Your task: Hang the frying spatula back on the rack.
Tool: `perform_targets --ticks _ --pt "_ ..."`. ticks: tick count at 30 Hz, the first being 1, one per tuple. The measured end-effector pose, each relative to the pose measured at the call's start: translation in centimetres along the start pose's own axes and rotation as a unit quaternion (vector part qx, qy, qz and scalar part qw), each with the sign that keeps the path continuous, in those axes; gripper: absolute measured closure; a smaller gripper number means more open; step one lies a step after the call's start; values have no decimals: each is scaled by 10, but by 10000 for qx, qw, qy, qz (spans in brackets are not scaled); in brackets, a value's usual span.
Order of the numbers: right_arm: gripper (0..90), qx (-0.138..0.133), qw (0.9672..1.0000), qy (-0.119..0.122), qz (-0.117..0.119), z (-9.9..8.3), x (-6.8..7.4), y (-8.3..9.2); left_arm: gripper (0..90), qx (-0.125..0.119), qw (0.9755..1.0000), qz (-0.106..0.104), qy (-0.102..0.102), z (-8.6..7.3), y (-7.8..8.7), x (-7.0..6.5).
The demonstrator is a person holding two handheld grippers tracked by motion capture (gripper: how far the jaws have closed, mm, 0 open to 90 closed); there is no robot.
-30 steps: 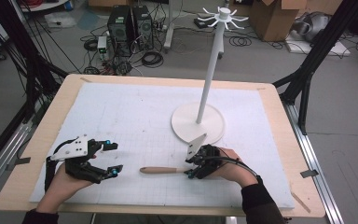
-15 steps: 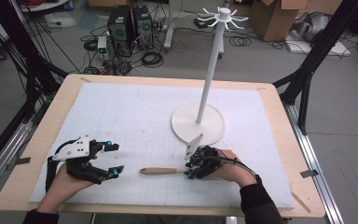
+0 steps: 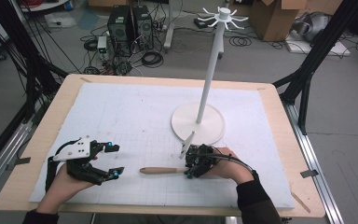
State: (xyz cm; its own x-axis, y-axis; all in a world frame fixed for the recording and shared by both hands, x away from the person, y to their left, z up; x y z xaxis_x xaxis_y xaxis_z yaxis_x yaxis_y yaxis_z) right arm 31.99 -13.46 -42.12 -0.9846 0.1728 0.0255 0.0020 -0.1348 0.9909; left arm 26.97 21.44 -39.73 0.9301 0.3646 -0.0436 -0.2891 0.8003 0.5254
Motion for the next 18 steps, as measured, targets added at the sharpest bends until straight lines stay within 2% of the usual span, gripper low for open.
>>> perform_targets --ticks 5,11,12,14,15,18 --pt "725 31 10000 -51 20 1 0 0 232 16 10000 -22 -29 1 -2 -2" --pt "737 71 10000 -62 -3 1 2 0 235 31 10000 -61 -49 3 -4 -4" --pt "753 54 9999 64 -73 2 3 0 236 26 10000 -63 -56 3 -4 -4" --pt "766 47 9999 74 -85 1 3 1 236 14 10000 -64 -54 3 -3 -4" --pt "778 -11 10000 -50 -59 -1 5 1 237 2 10000 -60 -58 3 -3 -4" --pt "780 -257 9996 -27 -121 -5 5 -1 237 -41 10000 -56 -50 4 -2 -4"
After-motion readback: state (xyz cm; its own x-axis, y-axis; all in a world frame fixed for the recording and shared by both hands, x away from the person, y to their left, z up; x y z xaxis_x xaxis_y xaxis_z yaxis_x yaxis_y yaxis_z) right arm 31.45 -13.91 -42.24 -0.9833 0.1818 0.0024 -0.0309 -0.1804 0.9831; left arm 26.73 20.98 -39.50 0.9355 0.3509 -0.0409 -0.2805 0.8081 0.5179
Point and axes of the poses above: each handheld gripper's, and its own axes: y roughly backward along the jaws, z roughly out of its top, x roughly to its left, the point moved 1 cm from there along -y, roughly forward along the jaws, and after that the axes turned 13 degrees about x, right-handed, at the moved point
